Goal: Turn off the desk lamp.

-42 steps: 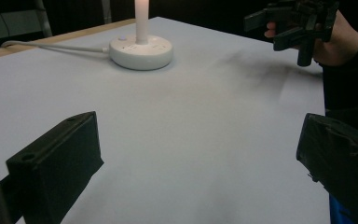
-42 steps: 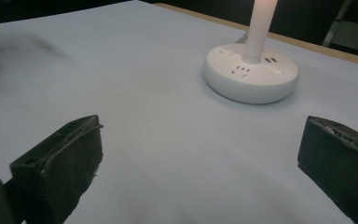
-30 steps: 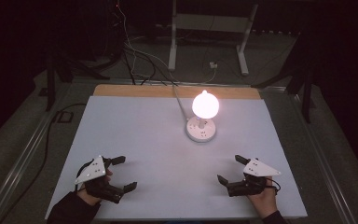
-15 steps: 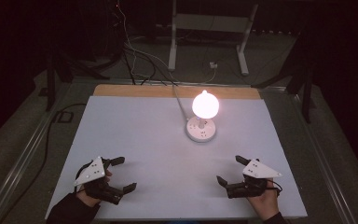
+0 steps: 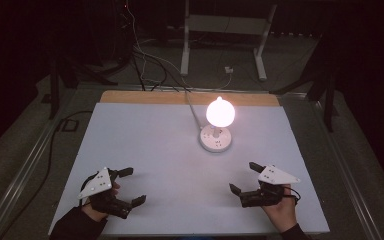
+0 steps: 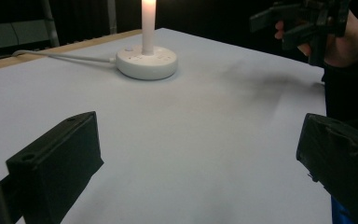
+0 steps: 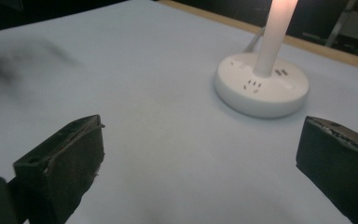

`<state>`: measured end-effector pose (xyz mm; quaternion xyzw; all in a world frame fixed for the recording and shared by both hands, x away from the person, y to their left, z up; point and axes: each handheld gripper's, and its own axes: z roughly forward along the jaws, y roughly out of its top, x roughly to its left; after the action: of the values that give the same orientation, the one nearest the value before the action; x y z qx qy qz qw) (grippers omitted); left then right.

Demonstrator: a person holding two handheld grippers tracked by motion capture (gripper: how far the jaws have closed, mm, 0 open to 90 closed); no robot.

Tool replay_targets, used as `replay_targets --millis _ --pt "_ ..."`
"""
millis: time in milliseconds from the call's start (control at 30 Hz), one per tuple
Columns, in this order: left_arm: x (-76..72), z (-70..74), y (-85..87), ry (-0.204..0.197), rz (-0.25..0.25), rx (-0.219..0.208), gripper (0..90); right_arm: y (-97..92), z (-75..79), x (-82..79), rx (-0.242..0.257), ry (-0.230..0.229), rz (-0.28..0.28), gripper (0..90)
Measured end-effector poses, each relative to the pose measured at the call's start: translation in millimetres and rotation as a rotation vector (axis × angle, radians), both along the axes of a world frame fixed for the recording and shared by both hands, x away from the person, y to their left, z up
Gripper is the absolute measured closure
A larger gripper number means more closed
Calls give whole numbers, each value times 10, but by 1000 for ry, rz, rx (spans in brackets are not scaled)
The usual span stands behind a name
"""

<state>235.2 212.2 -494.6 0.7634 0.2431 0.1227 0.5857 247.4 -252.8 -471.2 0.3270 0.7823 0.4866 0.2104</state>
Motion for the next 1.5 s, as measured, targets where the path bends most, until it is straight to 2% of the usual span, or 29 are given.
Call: replay_targets --millis 67,267,600,800,1067,1200,1500 --pt "1 2 4 -1 1 -6 5 13 26 37 -10 -23 -9 0" --pt "0 2 4 0 -1 -4 5 53 85 148 -14 -30 -15 0" --pt "-2 0 1 2 1 2 5 71 150 329 5 -10 -26 0" --pt "0 0 1 3 -1 1 5 104 174 438 10 -13 -29 0" --pt "3 1 5 5 3 -3 5 160 147 599 14 9 -24 0" --pt "2 3 8 4 4 -6 5 180 120 691 9 0 -26 0" --pt "-2 1 7 4 4 -2 5 231 64 921 12 32 -26 0"
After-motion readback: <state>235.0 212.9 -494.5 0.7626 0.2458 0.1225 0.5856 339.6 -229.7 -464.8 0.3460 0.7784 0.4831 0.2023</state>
